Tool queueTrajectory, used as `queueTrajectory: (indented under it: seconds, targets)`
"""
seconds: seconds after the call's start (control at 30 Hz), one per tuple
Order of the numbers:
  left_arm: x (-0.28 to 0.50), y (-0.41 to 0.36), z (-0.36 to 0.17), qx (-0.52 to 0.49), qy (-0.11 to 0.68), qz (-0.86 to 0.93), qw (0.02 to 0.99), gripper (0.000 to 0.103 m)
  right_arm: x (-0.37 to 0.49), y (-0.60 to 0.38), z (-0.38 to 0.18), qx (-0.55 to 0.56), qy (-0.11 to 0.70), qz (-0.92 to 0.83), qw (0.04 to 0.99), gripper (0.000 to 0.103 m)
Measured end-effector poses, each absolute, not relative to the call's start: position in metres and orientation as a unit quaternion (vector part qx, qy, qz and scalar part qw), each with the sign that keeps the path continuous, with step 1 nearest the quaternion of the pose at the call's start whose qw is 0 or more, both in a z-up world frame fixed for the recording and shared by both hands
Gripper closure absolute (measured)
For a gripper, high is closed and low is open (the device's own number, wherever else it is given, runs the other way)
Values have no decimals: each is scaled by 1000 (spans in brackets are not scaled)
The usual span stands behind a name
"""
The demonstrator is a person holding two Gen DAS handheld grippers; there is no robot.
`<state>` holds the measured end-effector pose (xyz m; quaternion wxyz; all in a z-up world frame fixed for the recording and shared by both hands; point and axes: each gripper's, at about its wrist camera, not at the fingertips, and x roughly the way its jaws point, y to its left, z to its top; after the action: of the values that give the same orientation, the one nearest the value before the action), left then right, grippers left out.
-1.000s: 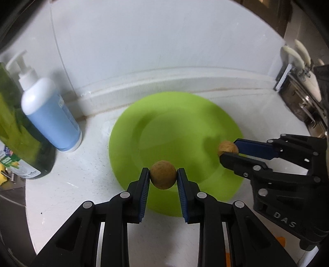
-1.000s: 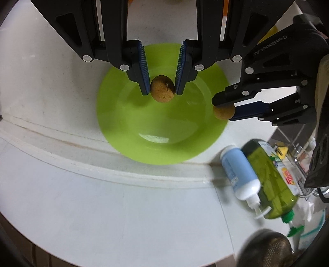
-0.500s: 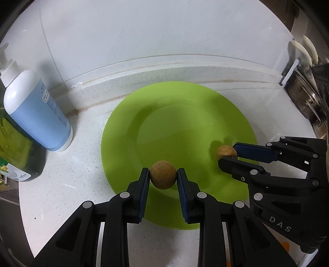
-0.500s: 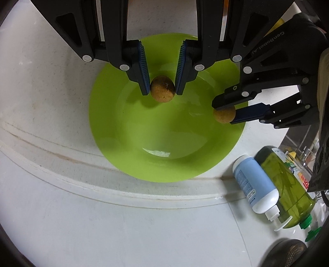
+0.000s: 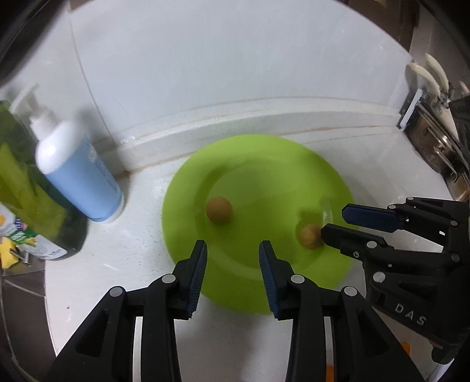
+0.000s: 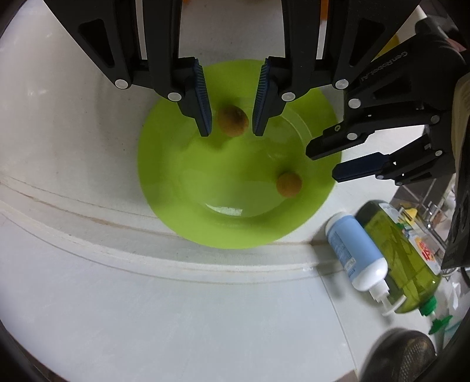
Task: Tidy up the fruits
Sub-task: 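Open both tools to drop the brown fruits onto the green plate, then withdraw both open tools from the plate back toward the remaining fruits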
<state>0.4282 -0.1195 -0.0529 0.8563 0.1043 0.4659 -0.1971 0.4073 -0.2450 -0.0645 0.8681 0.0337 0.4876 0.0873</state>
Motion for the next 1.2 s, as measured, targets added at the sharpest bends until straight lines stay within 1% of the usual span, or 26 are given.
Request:
queueTrajectory:
  seconds: [0.07, 0.33, 0.4, 0.47, 0.5, 0.53, 0.67, 0.73, 0.87, 0.93, 1.0, 1.1, 1.2]
  targets:
    - [418, -116, -42, 100, 452, -195, 864, 61, 400, -246, -57, 38, 476, 86, 874, 73]
    - [373, -105, -1, 101, 396, -194, 892, 58, 356, -255, -22, 51, 424, 80, 901, 73]
    - [360, -103, 7, 102, 381, -194, 898, 55, 343, -257, -14, 51, 412, 77, 907, 73]
    - [348, -102, 13, 105, 367, -192, 904, 53, 328, -259, -5, 49, 399, 74, 913, 70]
    - [341, -101, 16, 107, 361, -191, 907, 52, 322, -259, -3, 48, 394, 72, 915, 66]
    - [333, -99, 18, 109, 354, -191, 909, 51, 315, -260, 0, 46, 388, 71, 918, 65]
    - [301, -94, 29, 110, 332, -193, 917, 46, 289, -261, 10, 39, 369, 67, 926, 63]
    - [287, -92, 33, 112, 324, -194, 919, 44, 274, -257, 15, 36, 358, 67, 931, 60]
    - [263, -86, 41, 100, 313, -196, 924, 39, 251, -252, 21, 31, 343, 66, 936, 59]
    - [252, -83, 44, 95, 307, -194, 927, 38, 238, -250, 24, 32, 338, 66, 938, 53]
    - [240, -80, 46, 94, 300, -189, 930, 36, 227, -247, 26, 28, 330, 63, 942, 51]
    - [226, -74, 45, 95, 294, -186, 933, 34, 212, -244, 27, 18, 320, 55, 946, 47]
    - [209, -69, 41, 98, 288, -182, 935, 33, 199, -243, 27, 13, 313, 49, 948, 47]
